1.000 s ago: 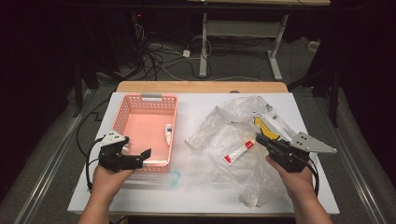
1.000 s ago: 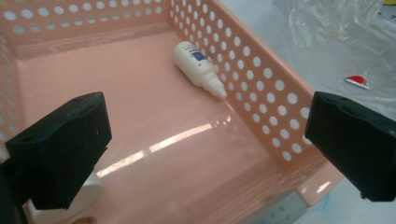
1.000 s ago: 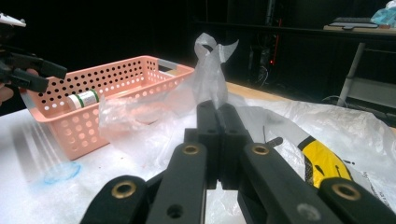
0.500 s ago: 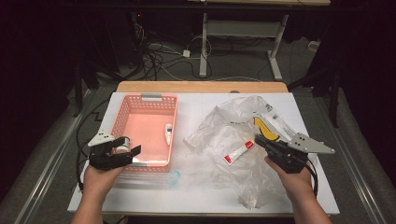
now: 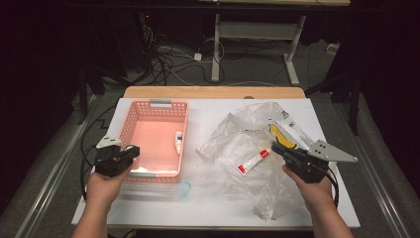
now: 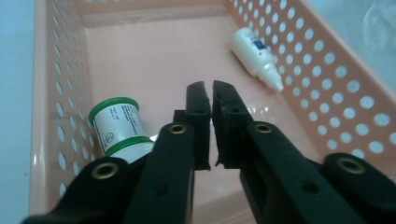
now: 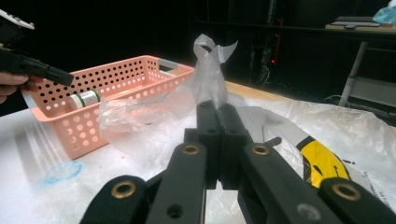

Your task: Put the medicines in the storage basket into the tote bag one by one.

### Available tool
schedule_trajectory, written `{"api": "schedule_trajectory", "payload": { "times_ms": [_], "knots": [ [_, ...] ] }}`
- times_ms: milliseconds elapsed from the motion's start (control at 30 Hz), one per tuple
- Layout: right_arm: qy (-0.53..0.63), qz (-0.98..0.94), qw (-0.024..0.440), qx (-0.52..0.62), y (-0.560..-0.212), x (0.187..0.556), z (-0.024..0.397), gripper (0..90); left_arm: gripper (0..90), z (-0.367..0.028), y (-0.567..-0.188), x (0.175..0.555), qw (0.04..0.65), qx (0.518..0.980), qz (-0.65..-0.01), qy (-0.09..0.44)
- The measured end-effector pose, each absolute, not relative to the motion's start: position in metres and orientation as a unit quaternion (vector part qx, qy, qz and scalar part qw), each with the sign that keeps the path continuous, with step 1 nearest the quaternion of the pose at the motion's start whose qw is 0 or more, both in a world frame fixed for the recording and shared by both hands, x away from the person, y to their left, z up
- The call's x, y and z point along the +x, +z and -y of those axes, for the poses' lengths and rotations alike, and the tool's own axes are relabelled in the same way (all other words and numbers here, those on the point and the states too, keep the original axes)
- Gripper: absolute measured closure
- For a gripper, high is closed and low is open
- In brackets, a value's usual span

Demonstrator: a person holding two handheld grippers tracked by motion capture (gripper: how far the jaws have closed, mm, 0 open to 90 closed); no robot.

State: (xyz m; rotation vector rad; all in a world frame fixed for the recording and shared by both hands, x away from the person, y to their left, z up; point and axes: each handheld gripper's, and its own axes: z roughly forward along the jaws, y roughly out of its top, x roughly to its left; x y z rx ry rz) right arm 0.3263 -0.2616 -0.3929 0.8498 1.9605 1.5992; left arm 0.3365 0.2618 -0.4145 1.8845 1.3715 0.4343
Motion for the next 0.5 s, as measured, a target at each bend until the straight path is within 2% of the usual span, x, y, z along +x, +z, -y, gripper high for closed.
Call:
{"api": "schedule_trajectory", "payload": {
  "times_ms": [200, 300, 500],
  "knots": [
    [0.584, -0.711, 0.238, 0.310, -0.392, 0.324, 0.264, 90.0, 86.2, -0.265, -0.406, 0.347, 0.372, 0.740, -0.534, 0.167],
    [0.583, -0.712, 0.240, 0.309, -0.391, 0.323, 0.263, 90.0, 88.2, -0.266, -0.401, 0.356, 0.350, 0.767, -0.511, 0.170],
    [0.580, -0.713, 0.241, 0.310, -0.392, 0.323, 0.261, 90.0, 88.1, -0.274, -0.398, 0.370, 0.321, 0.771, -0.530, 0.146]
  ]
}}
